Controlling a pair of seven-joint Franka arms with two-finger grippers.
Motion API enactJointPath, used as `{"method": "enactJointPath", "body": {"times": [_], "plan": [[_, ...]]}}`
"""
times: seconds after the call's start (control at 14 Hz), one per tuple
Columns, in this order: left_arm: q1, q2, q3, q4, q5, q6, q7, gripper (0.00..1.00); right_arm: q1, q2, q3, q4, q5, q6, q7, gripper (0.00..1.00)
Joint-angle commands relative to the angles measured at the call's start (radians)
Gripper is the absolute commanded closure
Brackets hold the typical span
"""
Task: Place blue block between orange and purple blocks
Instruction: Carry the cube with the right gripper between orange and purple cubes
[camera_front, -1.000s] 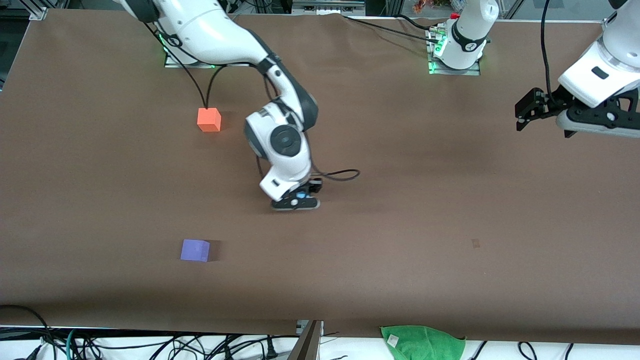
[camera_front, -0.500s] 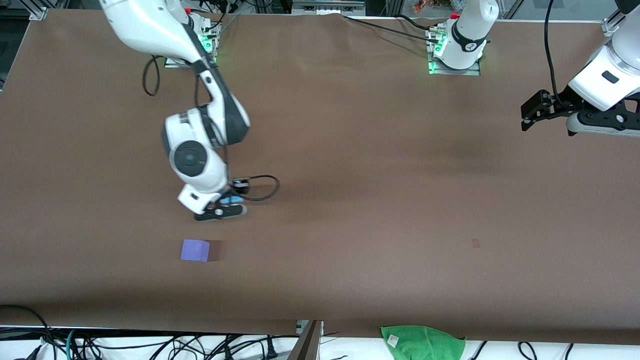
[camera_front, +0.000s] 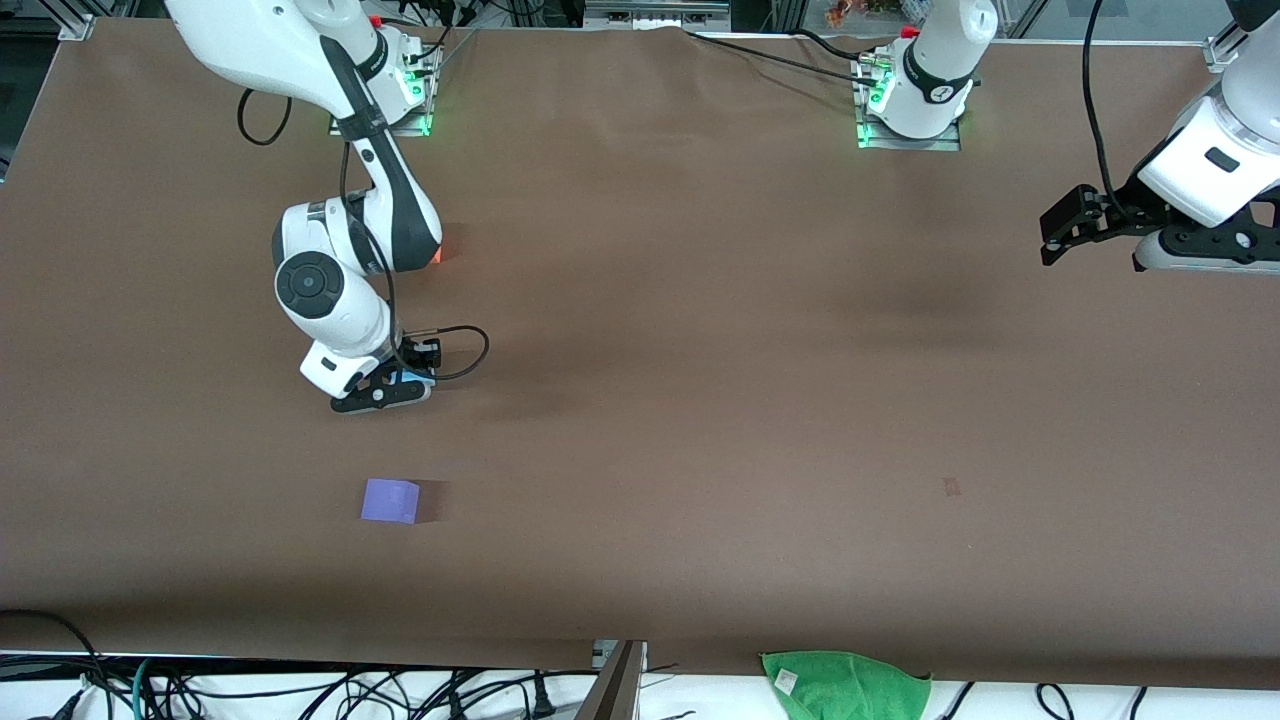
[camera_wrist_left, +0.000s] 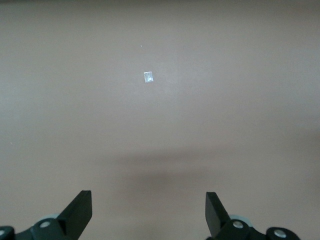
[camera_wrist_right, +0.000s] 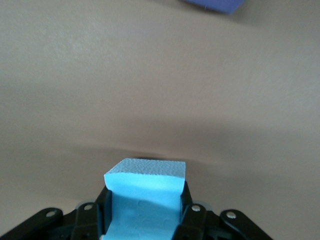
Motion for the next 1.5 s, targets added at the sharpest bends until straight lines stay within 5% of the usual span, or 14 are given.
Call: {"method": "enactJointPath", "body": {"times": [0.0, 0.86, 0.93, 1.07, 1.43], "plan": [[0.008, 0.036, 0.005, 0.042, -0.07, -0.005, -0.007, 0.0, -0.004, -0.028, -0.001, -0.054, 0.065, 0.044, -0.015, 0.57], [0.05, 0.087, 0.003, 0.101, -0.104, -0.08, 0.001, 0.0, -0.028, -0.026, -0.001, -0.132, 0.093, 0.147, -0.003, 0.48], [0.05, 0.087, 0.003, 0.101, -0.093, -0.082, 0.001, 0.0, -0.03, -0.026, -0.001, -0.132, 0.097, 0.145, -0.002, 0.39], [0.05, 0.087, 0.003, 0.102, -0.093, -0.082, 0.0, 0.0, -0.028, -0.029, -0.001, -0.124, 0.131, 0.138, -0.002, 0.01], [0.051, 0.085, 0.005, 0.104, -0.093, -0.084, 0.001, 0.0, -0.021, -0.102, 0.007, -0.071, 0.131, 0.07, 0.06, 0.01]]}}
